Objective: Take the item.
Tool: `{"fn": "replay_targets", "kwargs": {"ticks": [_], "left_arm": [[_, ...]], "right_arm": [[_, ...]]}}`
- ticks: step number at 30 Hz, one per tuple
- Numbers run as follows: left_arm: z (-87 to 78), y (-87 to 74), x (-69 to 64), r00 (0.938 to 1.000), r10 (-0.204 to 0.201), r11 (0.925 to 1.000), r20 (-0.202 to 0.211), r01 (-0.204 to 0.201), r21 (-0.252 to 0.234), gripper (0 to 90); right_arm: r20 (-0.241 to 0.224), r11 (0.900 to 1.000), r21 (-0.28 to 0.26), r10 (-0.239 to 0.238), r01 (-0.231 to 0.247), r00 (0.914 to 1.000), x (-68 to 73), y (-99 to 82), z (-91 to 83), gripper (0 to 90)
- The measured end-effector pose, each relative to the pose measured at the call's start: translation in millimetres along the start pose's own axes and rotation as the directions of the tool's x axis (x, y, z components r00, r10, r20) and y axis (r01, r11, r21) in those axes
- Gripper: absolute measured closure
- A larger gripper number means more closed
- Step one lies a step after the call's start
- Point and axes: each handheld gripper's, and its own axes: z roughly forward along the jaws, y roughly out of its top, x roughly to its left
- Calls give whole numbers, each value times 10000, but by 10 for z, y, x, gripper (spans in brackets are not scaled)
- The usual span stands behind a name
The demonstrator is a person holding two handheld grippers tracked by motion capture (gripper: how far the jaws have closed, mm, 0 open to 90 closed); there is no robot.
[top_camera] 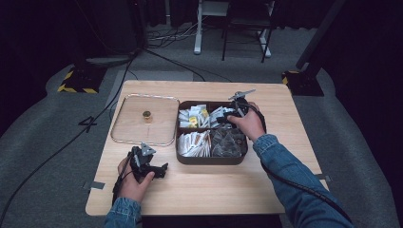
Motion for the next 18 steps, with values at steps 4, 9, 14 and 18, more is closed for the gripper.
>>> {"fn": "replay_targets", "kwargs": {"ticks": [4, 9, 14, 18], "left_arm": [[1, 1, 0, 10000, 16, 10000, 6, -16, -4, 1], [1, 1, 0, 10000, 15, 10000, 8, -15, -4, 1], [1, 1, 0, 10000, 18, 10000, 9, -18, -5, 1], [1, 2, 0, 10000, 23, 10000, 13, -23, -6, 1]], "right_arm": [[16, 9996, -283, -97, 97, 10000, 12, 24, 20, 507], [-227, 9983, -544, 217, -229, 9995, 14, 24, 61, 522], [-170, 9989, -347, 307, -313, 9994, 24, 35, 141, 537], [103, 9995, -182, 247, -245, 9996, 5, 61, 222, 564]]}}
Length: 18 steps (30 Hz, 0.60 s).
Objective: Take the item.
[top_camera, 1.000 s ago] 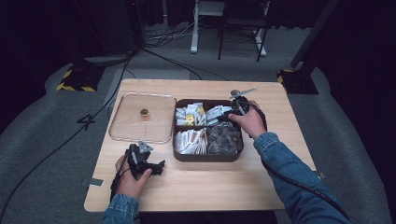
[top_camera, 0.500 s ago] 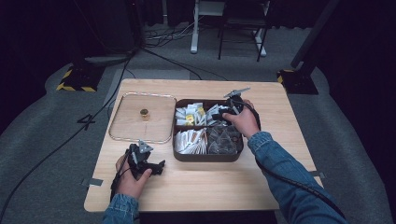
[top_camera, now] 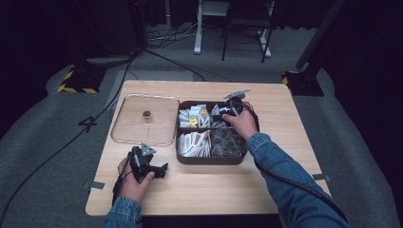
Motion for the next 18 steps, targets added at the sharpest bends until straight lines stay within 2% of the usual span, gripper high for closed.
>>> {"fn": "replay_targets", "kwargs": {"ticks": [3, 8, 11, 16, 18], "left_arm": [[0, 0, 0, 10000, -4, 10000, 4, 4, 1, 1], [0, 0, 0, 10000, -3, 10000, 2, 3, -1, 1], [0, 0, 0, 10000, -2, 10000, 2, 2, 1, 1], [0, 0, 0, 10000, -4, 10000, 2, 4, -2, 1], [0, 0, 0, 10000, -3, 10000, 4, 3, -1, 1]], "right_arm": [[280, 9996, 247, -176, 169, 9995, -14, 21, 59, 585], [124, 9996, 207, -186, 183, 9998, 0, 50, 102, 678], [-80, 9985, 497, -244, 248, 9997, 29, 41, 141, 745], [-165, 9980, 562, -265, 274, 9995, 28, 38, 132, 882], [-179, 9981, 565, -225, 235, 9996, 30, 37, 114, 898]]}}
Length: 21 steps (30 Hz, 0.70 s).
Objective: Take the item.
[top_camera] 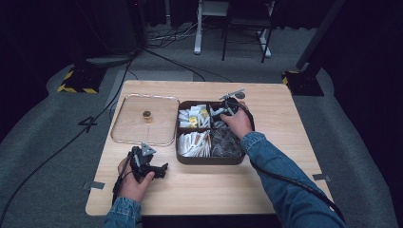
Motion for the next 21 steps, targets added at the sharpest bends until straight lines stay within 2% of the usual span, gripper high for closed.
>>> {"fn": "replay_targets", "kwargs": {"ticks": [10, 17, 21], "left_arm": [[0, 0, 0, 10000, 1, 10000, 1, -1, 1, 1], [0, 0, 0, 10000, -2, 10000, 0, 2, -1, 1], [2, 4, 1, 10000, 36, 10000, 18, -36, 17, 1]], "right_arm": [[21, 9983, -570, 108, -106, 9999, 1, 62, -244, 900], [-190, 9937, -1089, 260, -279, 9995, -31, 61, -441, 900], [-254, 9884, -1496, 227, -262, 9994, -51, 52, -651, 900]]}}
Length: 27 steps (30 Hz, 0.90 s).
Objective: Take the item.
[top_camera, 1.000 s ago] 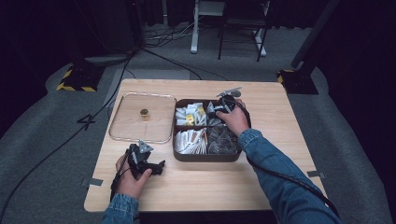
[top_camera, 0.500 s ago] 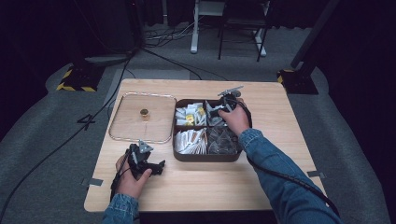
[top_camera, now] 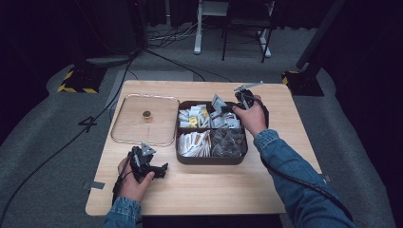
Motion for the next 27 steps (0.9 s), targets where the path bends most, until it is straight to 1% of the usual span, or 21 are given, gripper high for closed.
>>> {"fn": "replay_targets", "kwargs": {"ticks": [1, 2, 4, 5, 6, 7, 9, 10, 12, 15, 16, 18, 19, 20, 23, 24, 25, 27], "left_arm": [[0, 0, 0, 10000, 0, 10000, 0, 0, 0, 1], [6, 4, -1, 10000, 2, 10000, 6, -2, -27, 1], [9, 8, 0, 10000, 2, 10000, 20, -2, -8, 1], [9, 8, 0, 10000, 2, 10000, 20, -2, -8, 1], [11, 10, -2, 10000, -16, 10000, 15, 16, -11, 1], [12, 12, -1, 10000, -15, 10000, 16, 15, -9, 1], [14, 15, 0, 10000, 9, 10000, -2, -9, -17, 1], [14, 15, 0, 10000, 9, 10000, -2, -9, -17, 1], [16, 15, 0, 10000, 7, 10000, 6, -7, -37, 1], [16, 14, 0, 10000, 9, 10000, 4, -9, -37, 1], [16, 14, 0, 10000, 6, 10000, 5, -6, -38, 1], [16, 14, 0, 10000, 8, 10000, 5, -8, -40, 1], [16, 13, -2, 10000, -13, 10000, 11, 13, -29, 1], [15, 13, -3, 10000, -21, 10000, 11, 21, -27, 2], [14, 14, -2, 10000, -18, 10000, 13, 18, -12, 2], [14, 14, -2, 10000, -18, 10000, 13, 18, -12, 2], [15, 15, 0, 10000, 2, 10000, 8, -2, -24, 1], [15, 15, 0, 10000, 9, 10000, 6, -9, -26, 2]], "right_arm": [[0, 10000, 0, 0, 0, 10000, 0, 0, 0, 900], [-64, 9999, -142, 5, -6, 10000, 2, 1, -77, 900], [-102, 9996, -271, -24, 22, 9999, 9, -3, -150, 900], [-102, 9996, -271, -24, 22, 9999, 9, -3, -150, 900], [-117, 9996, -293, -44, 40, 9999, 13, -6, -188, 900], [-178, 9990, -434, -91, 84, 9998, 18, -16, -259, 900], [-280, 9985, -547, -74, 59, 9996, 20, -30, -328, 900], [-280, 9985, -547, -74, 59, 9996, 20, -30, -328, 900], [-404, 9975, -707, -62, 33, 9992, 18, -54, -423, 900], [-497, 9964, -851, -95, 53, 9987, 24, -81, -512, 900], [-497, 9964, -851, -95, 53, 9987, 24, -81, -512, 900], [-547, 9949, -1002, -117, 62, 9984, 31, -112, -594, 900], [-547, 9949, -1002, -117, 62, 9984, 31, -112, -594, 900], [-568, 9943, -1068, -102, 40, 9983, 30, -139, -647, 900], [-595, 9933, -1155, 40, -109, 9982, 15, -195, -725, 900], [-595, 9933, -1155, 40, -109, 9982, 15, -195, -725, 900], [-620, 9921, -1235, 160, -235, 9980, -6, -239, -782, 900], [-580, 9902, -1357, 257, -334, 9980, -29, -286, -844, 900]]}}
